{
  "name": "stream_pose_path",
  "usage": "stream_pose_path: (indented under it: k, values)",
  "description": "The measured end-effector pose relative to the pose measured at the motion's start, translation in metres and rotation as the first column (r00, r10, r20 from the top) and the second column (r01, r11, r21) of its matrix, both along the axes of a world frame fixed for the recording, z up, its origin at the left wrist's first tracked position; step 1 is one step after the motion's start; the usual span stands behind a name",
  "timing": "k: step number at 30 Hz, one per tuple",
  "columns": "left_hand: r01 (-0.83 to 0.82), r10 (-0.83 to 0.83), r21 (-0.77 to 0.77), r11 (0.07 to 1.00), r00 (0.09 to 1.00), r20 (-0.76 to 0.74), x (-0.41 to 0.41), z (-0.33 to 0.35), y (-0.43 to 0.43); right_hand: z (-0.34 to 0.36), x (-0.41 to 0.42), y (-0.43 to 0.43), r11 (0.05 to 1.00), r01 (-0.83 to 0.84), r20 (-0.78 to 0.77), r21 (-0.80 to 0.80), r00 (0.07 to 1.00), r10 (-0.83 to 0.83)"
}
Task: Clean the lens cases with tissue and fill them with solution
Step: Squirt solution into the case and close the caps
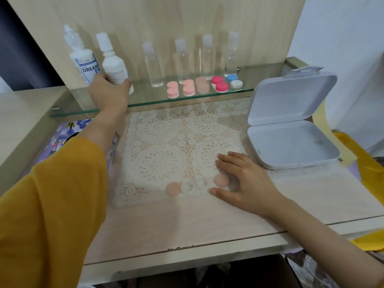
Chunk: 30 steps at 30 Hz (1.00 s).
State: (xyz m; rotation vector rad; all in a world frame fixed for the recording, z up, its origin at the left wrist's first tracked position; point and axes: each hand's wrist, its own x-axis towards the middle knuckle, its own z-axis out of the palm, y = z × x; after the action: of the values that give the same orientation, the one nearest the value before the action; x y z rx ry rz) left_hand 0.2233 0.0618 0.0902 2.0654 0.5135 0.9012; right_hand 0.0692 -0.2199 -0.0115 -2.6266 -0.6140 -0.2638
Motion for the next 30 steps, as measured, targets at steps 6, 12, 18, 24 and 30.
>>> stream_pose_path:
  k: [6, 12, 18, 24, 30]
  values:
    - [0.005, -0.004, 0.025, 1.0, 1.0, -0.02, -0.016, 0.005, -0.007, 0.0, 0.001, 0.0, 1.0, 0.004, 0.005, 0.011, 1.0, -0.004]
    - [0.179, -0.178, -0.035, 0.983, 0.984, 0.032, -0.063, 0.01, -0.027, 0.001, 0.001, 0.001, 1.0, 0.009, -0.003, 0.011, 1.0, -0.009]
    - [0.381, -0.381, -0.025, 0.924, 0.915, -0.134, -0.127, -0.009, -0.052, 0.001, 0.0, 0.0, 1.0, 0.017, -0.02, 0.01, 1.0, -0.016]
    - [0.445, -0.45, -0.071, 0.893, 0.868, -0.211, -0.152, -0.047, -0.059, 0.003, -0.002, 0.001, 0.999, 0.02, -0.028, 0.025, 0.999, -0.02]
    - [0.49, -0.493, -0.072, 0.869, 0.842, -0.219, -0.163, -0.066, -0.067, 0.006, -0.003, 0.001, 0.999, 0.022, -0.061, 0.03, 0.998, -0.02]
